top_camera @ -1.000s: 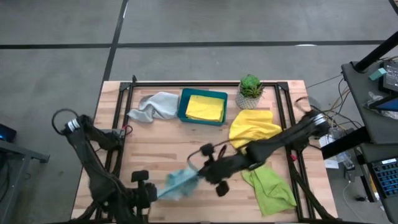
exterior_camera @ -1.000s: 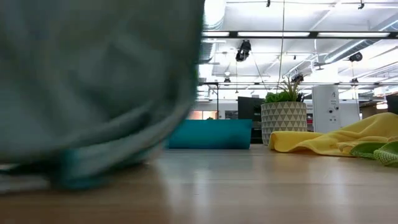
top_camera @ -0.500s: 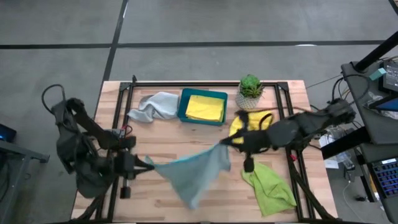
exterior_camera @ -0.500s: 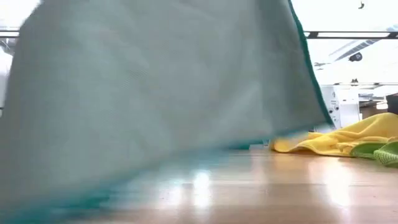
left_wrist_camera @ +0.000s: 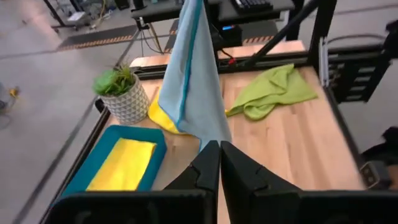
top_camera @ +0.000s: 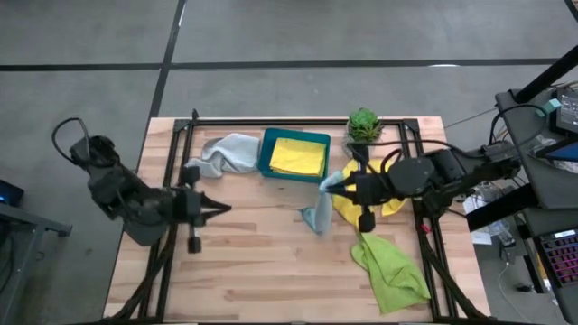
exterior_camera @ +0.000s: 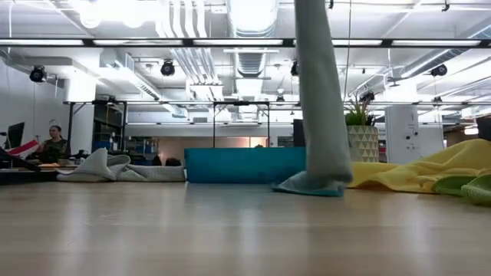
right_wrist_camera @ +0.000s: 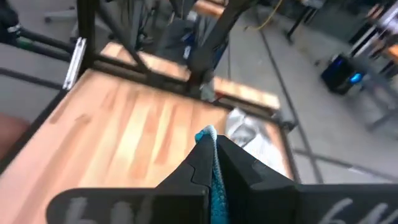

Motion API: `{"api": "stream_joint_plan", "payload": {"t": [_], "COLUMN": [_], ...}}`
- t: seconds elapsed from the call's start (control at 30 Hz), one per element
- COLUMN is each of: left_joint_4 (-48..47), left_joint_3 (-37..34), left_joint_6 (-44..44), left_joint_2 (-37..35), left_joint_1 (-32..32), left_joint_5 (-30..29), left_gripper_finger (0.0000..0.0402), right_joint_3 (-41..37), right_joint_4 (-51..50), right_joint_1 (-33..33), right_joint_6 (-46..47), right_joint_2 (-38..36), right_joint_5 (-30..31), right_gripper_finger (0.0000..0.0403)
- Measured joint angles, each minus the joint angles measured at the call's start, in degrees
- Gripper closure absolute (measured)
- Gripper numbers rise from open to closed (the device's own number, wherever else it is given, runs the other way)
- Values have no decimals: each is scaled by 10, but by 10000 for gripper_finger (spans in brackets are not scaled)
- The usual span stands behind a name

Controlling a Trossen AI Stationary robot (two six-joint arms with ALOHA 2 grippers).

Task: Fold microfiber towels
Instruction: Fold the light blue microfiber cloth

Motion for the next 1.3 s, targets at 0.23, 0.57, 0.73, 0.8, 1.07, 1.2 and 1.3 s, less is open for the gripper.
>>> {"api": "stream_joint_plan", "payload": {"t": [0.23, 0.57, 0.73, 0.8, 1.07, 1.2, 1.3], "left_joint_4": [183, 663, 842, 894, 968, 969, 969], "left_joint_3": [-135, -375, -438, -442, -421, -410, -407], "left_joint_6": [75, 190, 195, 195, 193, 190, 185], "left_joint_2": [28, 55, 126, 168, 282, 302, 310], "left_joint_1": [13, 66, 84, 89, 91, 93, 93], "left_joint_5": [7, 76, 74, 65, 8, -43, -45], "left_gripper_finger": [401, 350, 284, 263, 229, 228, 227], "right_joint_3": [-9, -9, -9, -9, -9, -10, -10], "right_joint_4": [-51, 29, 29, 30, 29, 30, 29], "right_joint_1": [1, 0, 0, 0, 0, 0, 0], "right_joint_6": [47, 49, 69, 81, 126, 137, 138], "right_joint_2": [1, 4, 22, 32, 61, 69, 69], "right_joint_5": [-33, -116, -54, -49, -25, -25, -25], "right_gripper_finger": [394, 394, 394, 394, 394, 394, 394]}}
